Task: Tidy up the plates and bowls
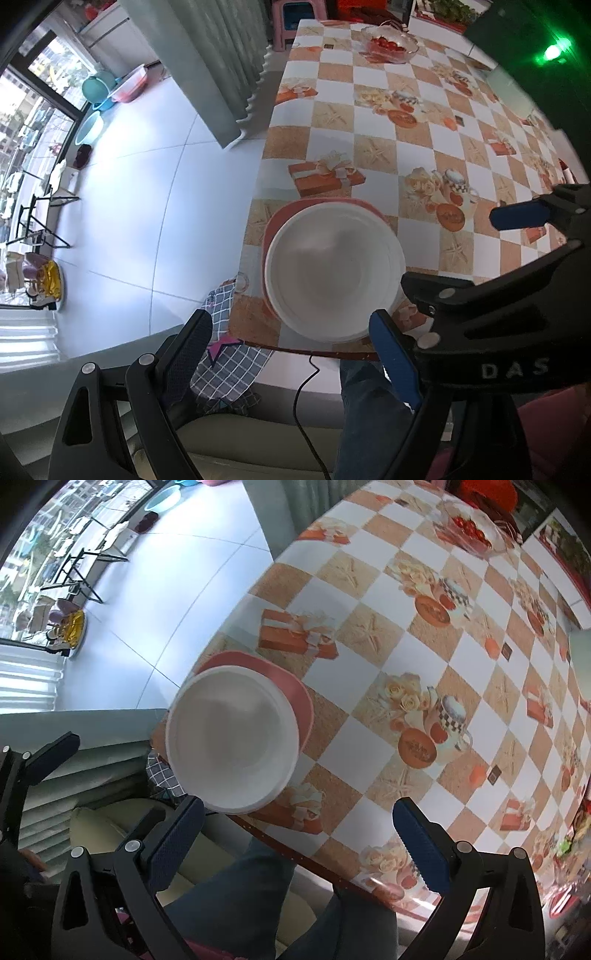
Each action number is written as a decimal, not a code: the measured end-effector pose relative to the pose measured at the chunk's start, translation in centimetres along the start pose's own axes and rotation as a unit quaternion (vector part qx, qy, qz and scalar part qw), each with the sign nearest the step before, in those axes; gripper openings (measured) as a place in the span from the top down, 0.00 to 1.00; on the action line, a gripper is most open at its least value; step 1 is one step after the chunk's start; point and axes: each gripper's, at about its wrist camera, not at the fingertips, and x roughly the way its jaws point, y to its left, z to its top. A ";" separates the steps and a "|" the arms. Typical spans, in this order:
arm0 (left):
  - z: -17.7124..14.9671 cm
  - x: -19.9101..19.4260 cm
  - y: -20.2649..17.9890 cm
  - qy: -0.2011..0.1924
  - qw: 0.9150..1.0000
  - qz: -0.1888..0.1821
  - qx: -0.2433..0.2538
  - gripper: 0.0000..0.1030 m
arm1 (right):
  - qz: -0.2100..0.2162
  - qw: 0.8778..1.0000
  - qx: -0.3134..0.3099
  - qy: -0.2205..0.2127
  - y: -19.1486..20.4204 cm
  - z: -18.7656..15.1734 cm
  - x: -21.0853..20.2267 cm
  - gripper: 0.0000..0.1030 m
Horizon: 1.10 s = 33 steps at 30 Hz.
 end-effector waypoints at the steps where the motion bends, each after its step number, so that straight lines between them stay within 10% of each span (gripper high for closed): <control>1: 0.0 0.1 -0.1 0.003 1.000 0.002 0.002 0.13 | 0.002 1.000 0.002 0.000 -0.1 -0.1 0.0 0.00; 33: 0.0 -0.2 -0.6 0.004 1.000 0.001 0.011 0.13 | 0.004 1.000 0.017 0.005 -1.0 -0.7 0.0 0.00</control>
